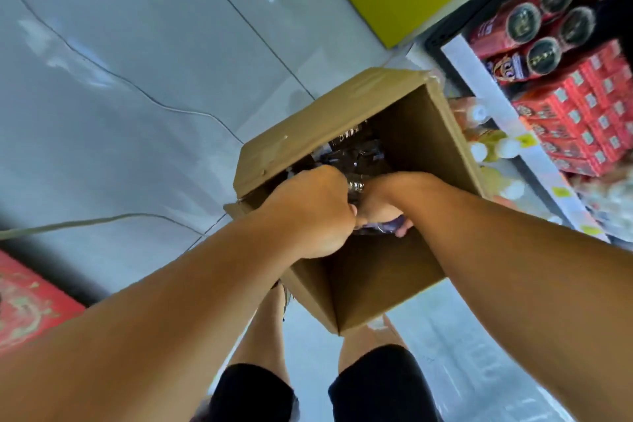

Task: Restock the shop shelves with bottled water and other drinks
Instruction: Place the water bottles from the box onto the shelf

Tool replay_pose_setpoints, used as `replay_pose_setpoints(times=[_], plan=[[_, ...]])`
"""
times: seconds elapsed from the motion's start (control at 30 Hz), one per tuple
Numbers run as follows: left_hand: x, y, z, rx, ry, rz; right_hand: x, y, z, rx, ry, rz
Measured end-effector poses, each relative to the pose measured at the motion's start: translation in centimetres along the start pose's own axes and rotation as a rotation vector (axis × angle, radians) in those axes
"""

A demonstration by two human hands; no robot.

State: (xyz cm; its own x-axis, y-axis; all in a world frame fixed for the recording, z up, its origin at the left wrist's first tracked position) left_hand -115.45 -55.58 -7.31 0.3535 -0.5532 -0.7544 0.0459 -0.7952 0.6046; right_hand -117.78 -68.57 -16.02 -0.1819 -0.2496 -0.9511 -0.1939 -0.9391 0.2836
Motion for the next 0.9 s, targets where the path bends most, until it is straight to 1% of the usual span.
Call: replay_pose_setpoints(times=[0.07,0.17,0.27,0.33,0.43,0.5,0.57,0.63,0.73,0.77,0.9], plan=[[-1.9,2.3,-1.5,0.058,0.013,0.025,-4.4,1.5,-0.7,0.033,0.001,-0.001],[-5.2,6.1,-4.3,0.217,0.038,0.053,-12.1,4.3,-2.1,0.061,0.067,-0.034],[-10.1,10.6,-7.7,0.203,0.081,0.028,-21.0,7.7,-3.0,0.144,0.113,-0.102],[-14.5,13.9,-10.4,0.183,0.139,0.020,-27.2,10.3,-3.0,0.229,0.118,-0.149],[-21.5,18.1,-14.4,0.127,0.248,0.025,-36.0,14.3,-1.9,0.477,0.088,-0.262],[-26.3,20.4,-16.6,0.053,0.379,-0.008,-41.0,16.8,-0.6,0.680,0.079,-0.362],[-31.0,23.2,-18.7,-0.075,0.505,-0.015,-46.1,18.9,1.0,0.898,0.091,-0.482],[-34.8,26.7,-20.6,-0.320,0.600,0.076,-51.4,20.7,2.3,1.095,0.118,-0.618],[-40.6,33.9,-23.4,-0.608,0.650,0.313,-59.5,22.9,3.8,1.293,0.227,-0.791],[-42.4,36.5,-24.1,-0.656,0.673,0.402,-62.0,23.8,4.1,1.336,0.268,-0.847],[-49.3,46.0,-26.1,-0.648,0.770,0.712,-71.2,27.6,4.8,1.416,0.389,-1.118]])
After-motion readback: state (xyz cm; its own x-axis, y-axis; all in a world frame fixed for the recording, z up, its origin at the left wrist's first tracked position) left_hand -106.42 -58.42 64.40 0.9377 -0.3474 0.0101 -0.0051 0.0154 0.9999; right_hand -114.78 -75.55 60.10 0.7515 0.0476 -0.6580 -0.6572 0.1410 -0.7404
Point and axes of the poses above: each hand's wrist, its own x-axis towards the middle knuckle, its own z-axis out of the palm, y = z × x, the point moved 2 cm from there along x, towards the middle knuckle, and after that the axes turned 15 degrees about z, right-handed, at the moved point
